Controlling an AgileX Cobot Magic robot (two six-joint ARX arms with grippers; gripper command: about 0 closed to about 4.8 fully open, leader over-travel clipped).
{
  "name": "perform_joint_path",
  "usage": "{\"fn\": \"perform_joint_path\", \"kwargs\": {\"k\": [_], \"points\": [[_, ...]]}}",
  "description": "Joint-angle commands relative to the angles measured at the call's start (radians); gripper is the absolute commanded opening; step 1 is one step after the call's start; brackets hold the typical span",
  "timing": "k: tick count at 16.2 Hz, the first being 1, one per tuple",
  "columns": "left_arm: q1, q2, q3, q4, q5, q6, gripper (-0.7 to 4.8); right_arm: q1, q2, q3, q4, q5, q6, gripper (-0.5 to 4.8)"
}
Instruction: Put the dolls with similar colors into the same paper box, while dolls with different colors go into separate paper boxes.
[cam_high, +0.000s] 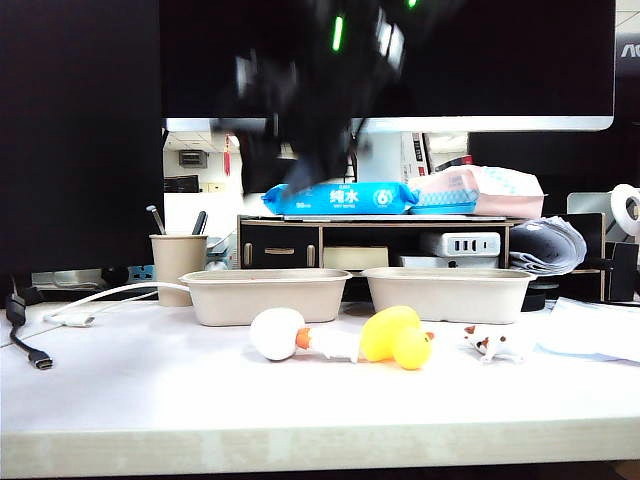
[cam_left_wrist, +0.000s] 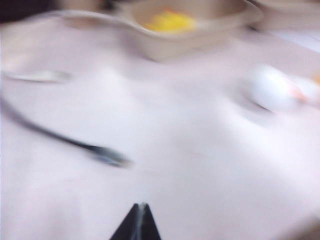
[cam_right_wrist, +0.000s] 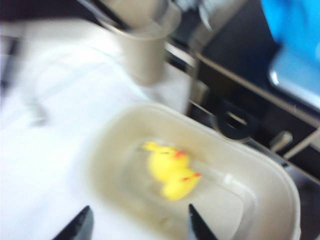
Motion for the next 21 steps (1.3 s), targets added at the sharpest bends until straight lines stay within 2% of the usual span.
{"fn": "perform_joint_path", "kwargs": {"k": [1, 2, 4, 5, 8, 9, 10, 13, 15, 21], "points": [[-0.134, 0.008, 0.006, 0.003, 0.004, 0.003, -0.05, 0.028, -0.090, -0.092, -0.098, -0.003, -0.022, 2.54], [-0.181, 0.009, 0.006, 0.004, 0.005, 0.003, -0.05, 0.033, -0.116, -0.139, -0.126, -0.008, -0.022, 2.57], [-0.220, 0.032, 0.006, 0.004, 0.007, 0.003, -0.05, 0.046, -0.127, -0.205, -0.189, -0.003, -0.037, 2.98], [-0.220, 0.053, 0.008, 0.003, 0.007, 0.003, -0.05, 0.051, -0.127, -0.233, -0.196, -0.001, -0.045, 3.38], [-0.220, 0.082, 0.008, -0.005, 0.005, 0.004, -0.05, 0.051, -0.127, -0.281, -0.223, -0.007, -0.046, 3.50], [-0.220, 0.080, 0.008, -0.005, 0.005, 0.003, -0.05, 0.051, -0.126, -0.286, -0.241, -0.007, -0.051, 3.89], [-0.220, 0.076, 0.008, -0.005, 0.005, 0.003, -0.05, 0.051, -0.126, -0.289, -0.269, -0.009, -0.069, 4.03], [-0.220, 0.075, 0.008, -0.005, 0.005, 0.003, -0.05, 0.047, -0.123, -0.289, -0.264, -0.037, -0.091, 4.01], [-0.220, 0.067, 0.008, -0.005, 0.005, 0.003, -0.05, 0.037, -0.097, -0.288, -0.238, -0.102, -0.097, 4.01], [-0.220, 0.063, 0.008, -0.005, 0.005, 0.003, -0.05, 0.036, -0.019, -0.288, -0.204, -0.104, -0.112, 3.98]]}}
